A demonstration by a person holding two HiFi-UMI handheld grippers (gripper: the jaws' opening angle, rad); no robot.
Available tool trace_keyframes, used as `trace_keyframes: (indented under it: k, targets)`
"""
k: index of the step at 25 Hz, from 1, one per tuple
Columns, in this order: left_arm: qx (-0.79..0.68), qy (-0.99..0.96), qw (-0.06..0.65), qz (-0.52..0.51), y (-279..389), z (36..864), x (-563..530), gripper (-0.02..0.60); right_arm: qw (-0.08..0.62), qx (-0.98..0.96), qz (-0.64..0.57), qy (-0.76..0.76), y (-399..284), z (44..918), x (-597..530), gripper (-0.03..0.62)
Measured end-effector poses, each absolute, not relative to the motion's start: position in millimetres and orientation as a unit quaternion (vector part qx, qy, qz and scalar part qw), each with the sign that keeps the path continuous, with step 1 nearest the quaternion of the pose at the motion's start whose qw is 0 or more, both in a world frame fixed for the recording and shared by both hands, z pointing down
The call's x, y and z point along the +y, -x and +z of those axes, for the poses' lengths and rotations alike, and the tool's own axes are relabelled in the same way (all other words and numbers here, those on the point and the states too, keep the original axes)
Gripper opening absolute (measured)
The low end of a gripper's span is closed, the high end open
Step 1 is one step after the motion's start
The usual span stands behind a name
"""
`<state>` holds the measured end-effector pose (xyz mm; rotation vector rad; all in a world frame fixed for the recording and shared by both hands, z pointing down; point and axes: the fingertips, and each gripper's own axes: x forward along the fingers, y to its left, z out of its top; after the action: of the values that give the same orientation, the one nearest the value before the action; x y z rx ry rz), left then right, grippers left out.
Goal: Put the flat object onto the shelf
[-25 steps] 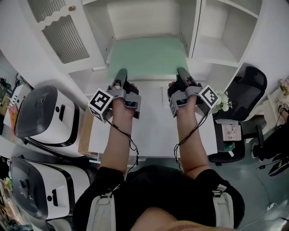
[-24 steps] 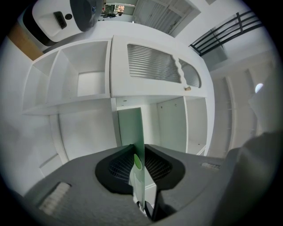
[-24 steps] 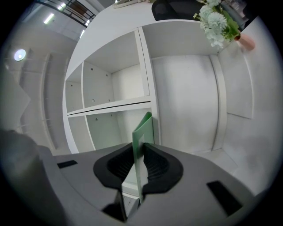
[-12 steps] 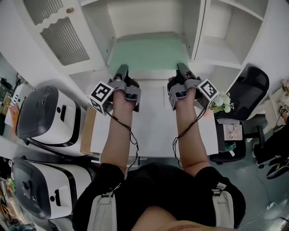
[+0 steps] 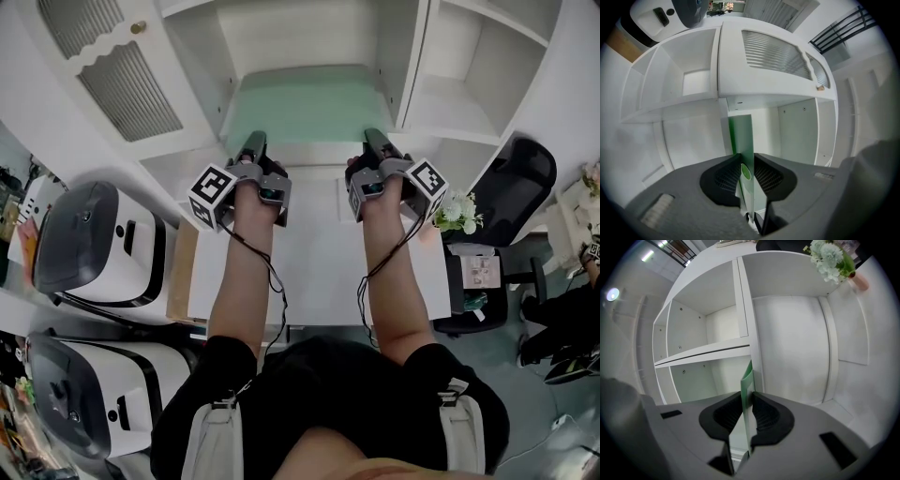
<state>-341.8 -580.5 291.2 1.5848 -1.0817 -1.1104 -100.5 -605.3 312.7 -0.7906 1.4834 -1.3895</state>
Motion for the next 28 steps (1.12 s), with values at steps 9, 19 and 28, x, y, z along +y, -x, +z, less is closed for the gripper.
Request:
trace_keyframes:
  k: [9,19,28]
  targets:
    - [-0.444,-0.647,0.437,-0.44,344.8,293.7,-599.7,0.103,0.458,0.602,-0.562,0.335,103.4,311.9,-621.3,0.066]
    - [-0.457,-0.693,0.333,-0.446,359.7,270.7,-576.5,0.265,0.432,0.685,-0.475,0.344,98.2,297.6,-609.0,0.207]
    - [-0.532,-0.811,0.112,-0.216,330.0,283.1,-522.3,0.253,0.183,0.855,-0.104,0.475,121.6,297.6,-544.6,0.207]
